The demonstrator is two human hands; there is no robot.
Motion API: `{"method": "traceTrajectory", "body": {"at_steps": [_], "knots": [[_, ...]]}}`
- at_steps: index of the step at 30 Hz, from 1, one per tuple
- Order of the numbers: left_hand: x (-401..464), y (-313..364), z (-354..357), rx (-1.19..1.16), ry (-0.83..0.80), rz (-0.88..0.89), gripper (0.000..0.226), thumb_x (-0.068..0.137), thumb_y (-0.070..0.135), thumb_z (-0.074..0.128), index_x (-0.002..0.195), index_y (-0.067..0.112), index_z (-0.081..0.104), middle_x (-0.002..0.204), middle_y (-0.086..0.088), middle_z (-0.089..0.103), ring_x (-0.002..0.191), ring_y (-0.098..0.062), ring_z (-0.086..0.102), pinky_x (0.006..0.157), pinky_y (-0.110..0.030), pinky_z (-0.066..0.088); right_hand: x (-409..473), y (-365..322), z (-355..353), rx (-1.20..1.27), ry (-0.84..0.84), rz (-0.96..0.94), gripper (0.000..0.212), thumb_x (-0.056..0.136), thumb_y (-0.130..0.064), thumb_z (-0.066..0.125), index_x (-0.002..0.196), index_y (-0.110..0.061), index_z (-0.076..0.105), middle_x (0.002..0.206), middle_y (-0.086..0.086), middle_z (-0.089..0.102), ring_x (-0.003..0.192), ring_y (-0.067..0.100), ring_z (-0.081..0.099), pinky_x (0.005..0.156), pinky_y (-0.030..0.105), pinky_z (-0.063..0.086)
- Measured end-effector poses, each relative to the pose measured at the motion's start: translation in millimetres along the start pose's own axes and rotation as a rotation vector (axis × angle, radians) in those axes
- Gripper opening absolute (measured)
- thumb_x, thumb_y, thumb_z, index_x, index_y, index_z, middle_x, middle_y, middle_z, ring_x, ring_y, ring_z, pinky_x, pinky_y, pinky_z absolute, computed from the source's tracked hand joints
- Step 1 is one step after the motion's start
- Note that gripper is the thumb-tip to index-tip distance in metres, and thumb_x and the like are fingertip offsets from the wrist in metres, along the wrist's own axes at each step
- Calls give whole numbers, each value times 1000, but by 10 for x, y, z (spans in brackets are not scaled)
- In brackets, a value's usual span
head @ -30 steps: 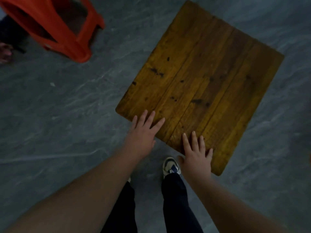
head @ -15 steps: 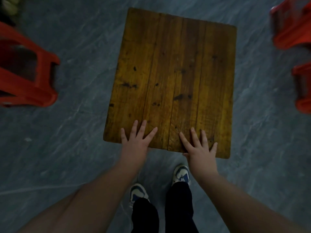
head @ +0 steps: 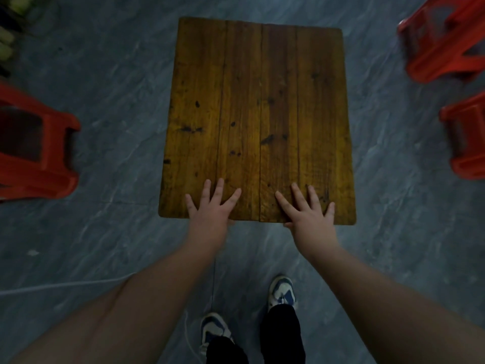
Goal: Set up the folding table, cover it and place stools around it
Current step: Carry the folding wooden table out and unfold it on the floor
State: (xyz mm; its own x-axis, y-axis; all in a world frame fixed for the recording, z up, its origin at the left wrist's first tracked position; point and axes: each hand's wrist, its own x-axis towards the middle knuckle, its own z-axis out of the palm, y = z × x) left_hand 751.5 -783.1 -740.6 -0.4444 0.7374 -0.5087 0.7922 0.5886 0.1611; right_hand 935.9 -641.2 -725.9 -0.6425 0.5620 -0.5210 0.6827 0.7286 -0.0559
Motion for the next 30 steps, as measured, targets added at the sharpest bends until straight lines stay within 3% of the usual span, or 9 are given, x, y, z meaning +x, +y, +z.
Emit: {"method": "traceTrajectory", "body": {"at_steps": [13, 30], "knots": [[267, -44, -224, 36, -73, -5, 74, 101, 37, 48, 152, 51, -3, 165, -1, -18, 149, -30, -21, 113, -69, -5, 232, 17, -144, -3, 15, 6, 73, 101, -48, 40, 148, -54, -15, 165, -8, -13, 151, 30, -14, 113, 72, 10], [261, -143, -293, 75, -18, -3, 71, 100, 44, 47, 153, 50, 0, 166, 1, -10, 152, -28, -12, 116, -67, 4, 279, -82, -112, 14, -2, 2, 74, 103, -41, 38, 148, -53, -19, 164, -7, -20, 149, 31, -21, 111, 75, 4]]}}
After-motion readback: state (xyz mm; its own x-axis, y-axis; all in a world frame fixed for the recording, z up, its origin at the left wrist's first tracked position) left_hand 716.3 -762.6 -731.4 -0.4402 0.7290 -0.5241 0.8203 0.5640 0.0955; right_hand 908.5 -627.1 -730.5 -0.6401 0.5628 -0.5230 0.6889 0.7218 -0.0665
